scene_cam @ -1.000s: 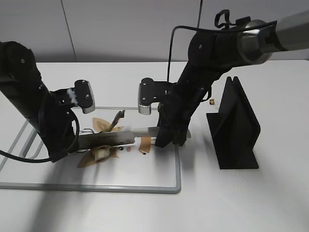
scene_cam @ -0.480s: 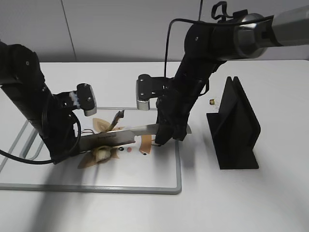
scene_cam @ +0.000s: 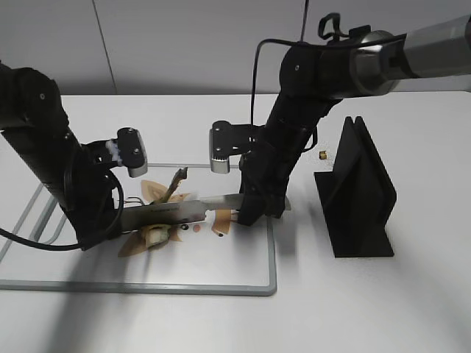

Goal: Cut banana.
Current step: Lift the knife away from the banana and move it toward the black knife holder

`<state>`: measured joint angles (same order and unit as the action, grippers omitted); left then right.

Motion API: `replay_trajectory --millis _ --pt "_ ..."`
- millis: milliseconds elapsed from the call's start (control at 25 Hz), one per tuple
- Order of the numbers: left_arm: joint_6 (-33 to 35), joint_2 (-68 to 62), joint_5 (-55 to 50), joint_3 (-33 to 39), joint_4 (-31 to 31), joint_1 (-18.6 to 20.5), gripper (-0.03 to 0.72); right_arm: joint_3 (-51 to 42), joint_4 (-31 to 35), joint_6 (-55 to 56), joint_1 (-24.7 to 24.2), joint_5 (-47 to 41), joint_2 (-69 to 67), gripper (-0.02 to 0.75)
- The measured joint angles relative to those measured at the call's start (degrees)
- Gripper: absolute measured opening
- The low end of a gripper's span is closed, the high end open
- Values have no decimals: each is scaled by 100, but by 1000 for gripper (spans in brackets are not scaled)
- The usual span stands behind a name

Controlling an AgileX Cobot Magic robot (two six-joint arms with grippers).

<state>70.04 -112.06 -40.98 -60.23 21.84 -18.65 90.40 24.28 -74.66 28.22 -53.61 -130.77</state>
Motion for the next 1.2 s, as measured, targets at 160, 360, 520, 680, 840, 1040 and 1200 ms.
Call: replay_trajectory --millis 160,360,520,680,840,1040,1200 --pt "0 0 0 0 0 0 -1 46 -49 0 0 -5 6 174" --pt "0 77 -24 6 0 0 -1 52 -122 38 0 -38 105 172" --pt "-51 246 -271 137 114 -38 -7 29 -132 41 37 -259 307 172" --pt "-90 542 -410 183 108 -45 -9 17 -139 36 67 -350 563 172" --pt "-106 882 -423 183 30 -45 -9 42 -171 31 67 -355 803 172" --pt "-117 1238 -466 185 -41 -45 -9 61 -188 37 67 -400 1039 172" --pt "-128 1580 -513 185 -118 -45 -9 62 -195 37 67 -437 1289 171"
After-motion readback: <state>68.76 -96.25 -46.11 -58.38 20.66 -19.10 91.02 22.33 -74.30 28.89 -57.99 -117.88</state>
